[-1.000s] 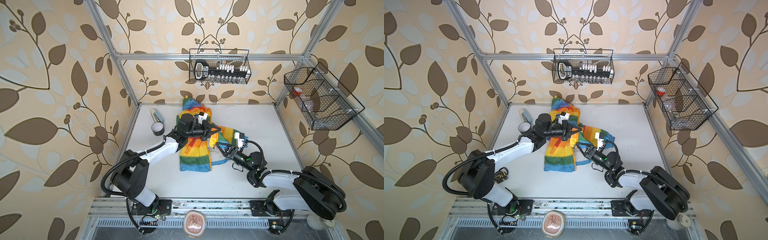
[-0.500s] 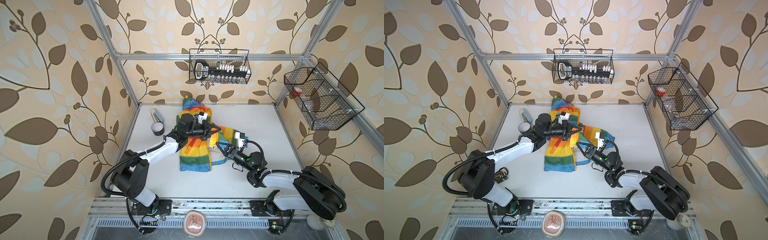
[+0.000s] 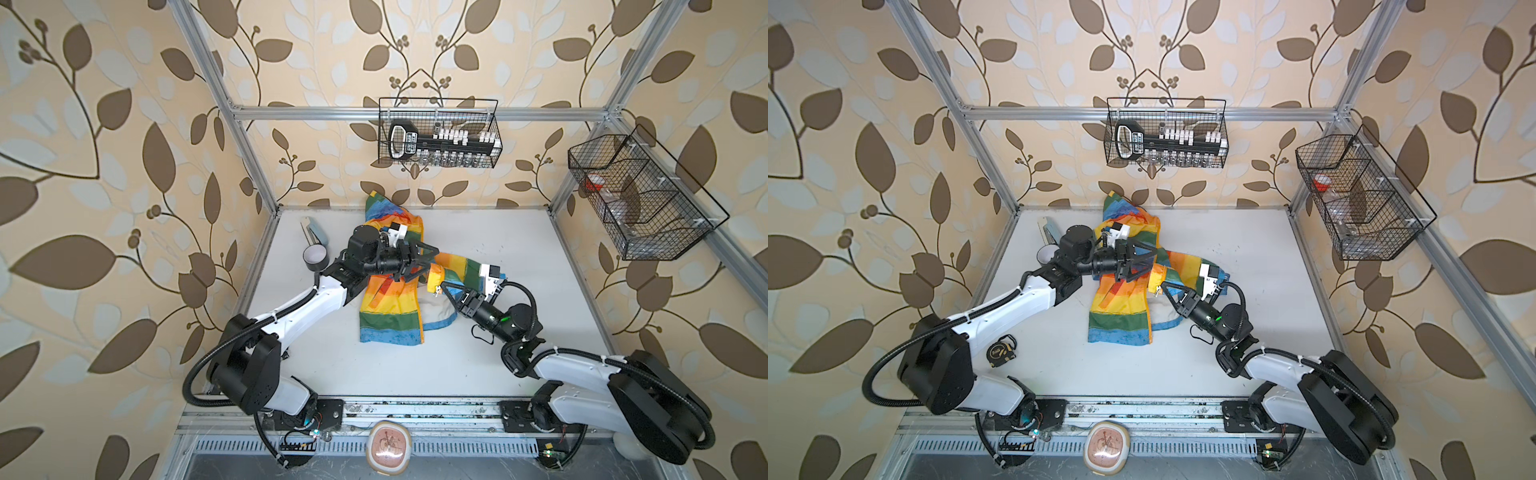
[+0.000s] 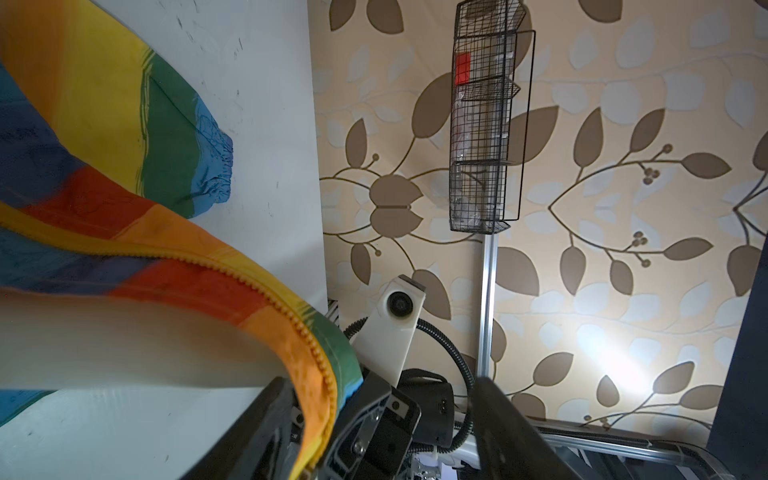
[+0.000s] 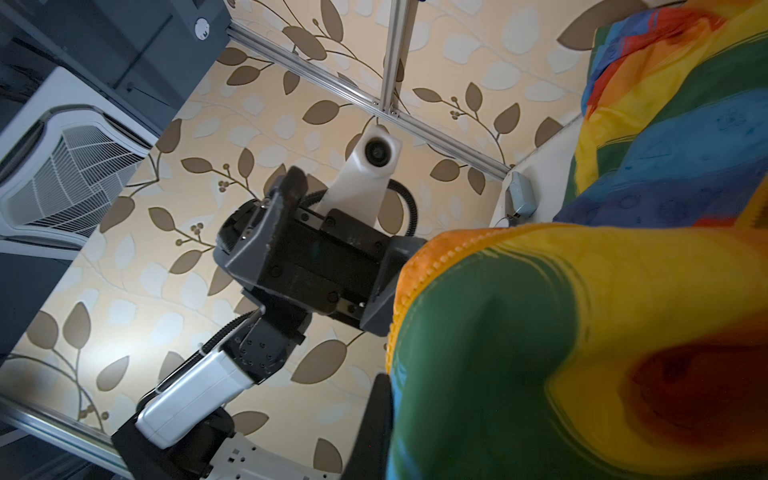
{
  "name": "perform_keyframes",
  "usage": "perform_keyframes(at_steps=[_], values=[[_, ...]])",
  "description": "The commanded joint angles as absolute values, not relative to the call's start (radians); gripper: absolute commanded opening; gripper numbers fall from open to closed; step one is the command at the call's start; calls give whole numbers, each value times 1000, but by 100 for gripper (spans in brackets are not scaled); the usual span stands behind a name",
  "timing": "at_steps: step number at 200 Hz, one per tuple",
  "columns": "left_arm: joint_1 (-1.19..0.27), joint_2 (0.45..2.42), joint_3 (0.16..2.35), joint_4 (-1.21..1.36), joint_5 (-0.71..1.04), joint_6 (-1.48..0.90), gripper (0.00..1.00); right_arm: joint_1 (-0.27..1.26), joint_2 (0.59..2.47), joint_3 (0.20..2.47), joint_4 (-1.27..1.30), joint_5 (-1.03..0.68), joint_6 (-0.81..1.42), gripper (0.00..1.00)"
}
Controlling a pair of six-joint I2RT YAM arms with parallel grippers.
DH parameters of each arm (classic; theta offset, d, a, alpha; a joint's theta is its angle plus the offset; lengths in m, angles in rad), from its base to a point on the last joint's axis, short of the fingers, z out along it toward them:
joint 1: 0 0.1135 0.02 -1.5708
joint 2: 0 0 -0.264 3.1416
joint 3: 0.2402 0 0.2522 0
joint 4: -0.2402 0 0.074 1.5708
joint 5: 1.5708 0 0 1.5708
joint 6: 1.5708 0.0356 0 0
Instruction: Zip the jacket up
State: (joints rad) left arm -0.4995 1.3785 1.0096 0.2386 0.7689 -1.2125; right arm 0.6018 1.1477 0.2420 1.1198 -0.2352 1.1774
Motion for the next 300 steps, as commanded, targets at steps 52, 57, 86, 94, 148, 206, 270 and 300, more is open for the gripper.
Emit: perform_keyframes(at_steps=[52, 57, 86, 94, 148, 206, 270, 300], values=[[-457, 1032, 827, -160, 570, -1046, 86, 570, 864, 255, 524, -61, 864, 0], [-457, 1018, 806, -169, 565, -1050, 98, 568, 855, 255, 509, -58, 857, 0], [-456, 956, 677, -203, 556, -1086, 98, 549, 840, 252, 473, -64, 842, 0], [-459, 940, 647, -229, 545, -1095, 96, 548, 842, 253, 471, -66, 841, 0], [-645, 691, 407, -279, 324, -1318, 93, 548, 886, 271, 458, -60, 831, 0], [-799, 766, 240, -32, 209, -1478, 92, 551, 899, 277, 442, -61, 831, 0], [-829, 1016, 241, 185, 95, -1491, 88, 552, 881, 273, 435, -54, 837, 0], [-836, 1098, 229, 279, 44, -1469, 88, 552, 890, 262, 456, -61, 850, 0]])
